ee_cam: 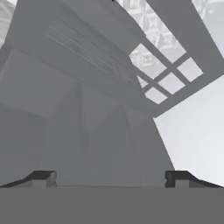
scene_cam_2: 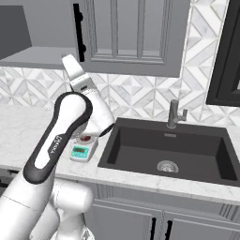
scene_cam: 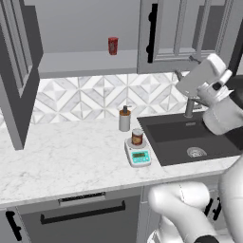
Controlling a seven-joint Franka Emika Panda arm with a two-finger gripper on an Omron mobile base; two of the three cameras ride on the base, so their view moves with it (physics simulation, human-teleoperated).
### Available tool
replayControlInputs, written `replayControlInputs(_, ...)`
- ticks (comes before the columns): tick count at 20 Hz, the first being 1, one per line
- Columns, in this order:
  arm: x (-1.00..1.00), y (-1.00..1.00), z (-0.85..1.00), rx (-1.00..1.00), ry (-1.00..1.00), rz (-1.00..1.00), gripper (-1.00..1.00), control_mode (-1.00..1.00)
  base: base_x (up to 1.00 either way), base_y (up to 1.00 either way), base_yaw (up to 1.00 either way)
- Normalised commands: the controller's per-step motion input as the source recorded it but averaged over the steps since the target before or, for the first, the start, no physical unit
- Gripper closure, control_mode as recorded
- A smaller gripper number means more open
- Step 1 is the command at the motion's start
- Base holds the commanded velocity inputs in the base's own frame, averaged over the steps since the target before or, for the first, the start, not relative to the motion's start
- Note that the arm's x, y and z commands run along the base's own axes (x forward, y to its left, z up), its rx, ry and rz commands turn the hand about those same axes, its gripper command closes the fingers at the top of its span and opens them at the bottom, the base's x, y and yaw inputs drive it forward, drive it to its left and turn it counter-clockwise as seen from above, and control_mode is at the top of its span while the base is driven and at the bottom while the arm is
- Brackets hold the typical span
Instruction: Pick the canned food and place it on the digital scale for weighing, and close the cabinet.
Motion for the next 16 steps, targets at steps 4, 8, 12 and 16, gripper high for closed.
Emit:
replayControlInputs(4, -0.94, 0.69, 0.45, -0.06, 0.20, 0.00, -1.00, -1.00, 0.00, 0.00, 0.00)
replayControlInputs(8, -0.95, 1.00, -0.10, 0.01, 0.02, 0.00, -1.00, -1.00, 0.00, 0.00, 0.00)
replayControlInputs(12, -0.82, 1.00, -0.34, 0.00, 0.00, -0.01, -1.00, -1.00, 0.00, 0.00, 0.00)
replayControlInputs(16, -0.45, 1.00, -0.42, 0.01, 0.00, -0.04, -1.00, -1.00, 0.00, 0.00, 0.00)
